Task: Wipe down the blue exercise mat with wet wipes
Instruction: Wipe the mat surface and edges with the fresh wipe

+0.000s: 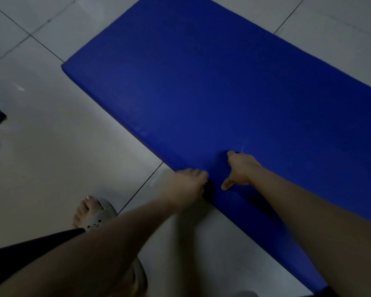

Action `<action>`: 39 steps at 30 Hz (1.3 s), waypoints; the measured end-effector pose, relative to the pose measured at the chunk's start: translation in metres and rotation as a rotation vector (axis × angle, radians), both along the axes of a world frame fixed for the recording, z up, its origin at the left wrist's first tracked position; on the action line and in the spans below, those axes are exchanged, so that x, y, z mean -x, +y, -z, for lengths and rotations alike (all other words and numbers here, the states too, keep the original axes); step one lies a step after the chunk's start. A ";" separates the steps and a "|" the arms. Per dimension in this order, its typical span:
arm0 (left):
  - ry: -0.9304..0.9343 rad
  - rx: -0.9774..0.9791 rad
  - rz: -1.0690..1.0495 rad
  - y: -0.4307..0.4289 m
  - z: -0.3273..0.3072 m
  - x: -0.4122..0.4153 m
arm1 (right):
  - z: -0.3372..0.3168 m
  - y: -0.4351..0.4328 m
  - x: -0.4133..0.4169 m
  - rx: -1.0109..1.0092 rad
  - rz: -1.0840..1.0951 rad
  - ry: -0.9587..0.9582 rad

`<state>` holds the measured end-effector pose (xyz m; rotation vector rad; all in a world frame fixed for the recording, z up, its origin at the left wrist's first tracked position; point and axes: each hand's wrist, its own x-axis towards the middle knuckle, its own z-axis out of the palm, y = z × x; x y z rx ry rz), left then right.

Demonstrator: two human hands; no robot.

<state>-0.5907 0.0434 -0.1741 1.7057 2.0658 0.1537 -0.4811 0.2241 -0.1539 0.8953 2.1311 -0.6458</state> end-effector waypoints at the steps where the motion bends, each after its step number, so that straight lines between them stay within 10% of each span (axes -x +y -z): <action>1: 0.011 0.027 -0.095 0.000 -0.001 0.020 | 0.000 0.000 -0.001 0.006 0.003 0.004; 8: 0.080 0.004 -0.711 -0.001 0.010 0.038 | 0.001 0.001 -0.002 0.007 -0.014 0.000; 19: -0.320 -0.072 -0.400 -0.017 0.008 -0.120 | -0.004 -0.008 -0.019 -0.026 -0.027 0.067; 25: -0.406 0.002 -0.890 -0.001 0.004 -0.116 | -0.025 -0.037 -0.070 -0.260 -0.184 -0.074; 32: -1.245 0.085 -1.776 0.032 -0.001 -0.118 | -0.025 -0.083 -0.137 -0.293 -0.079 -0.391; 39: -1.384 0.048 -1.621 0.031 -0.023 -0.091 | -0.029 -0.096 -0.142 -0.471 -0.204 -0.219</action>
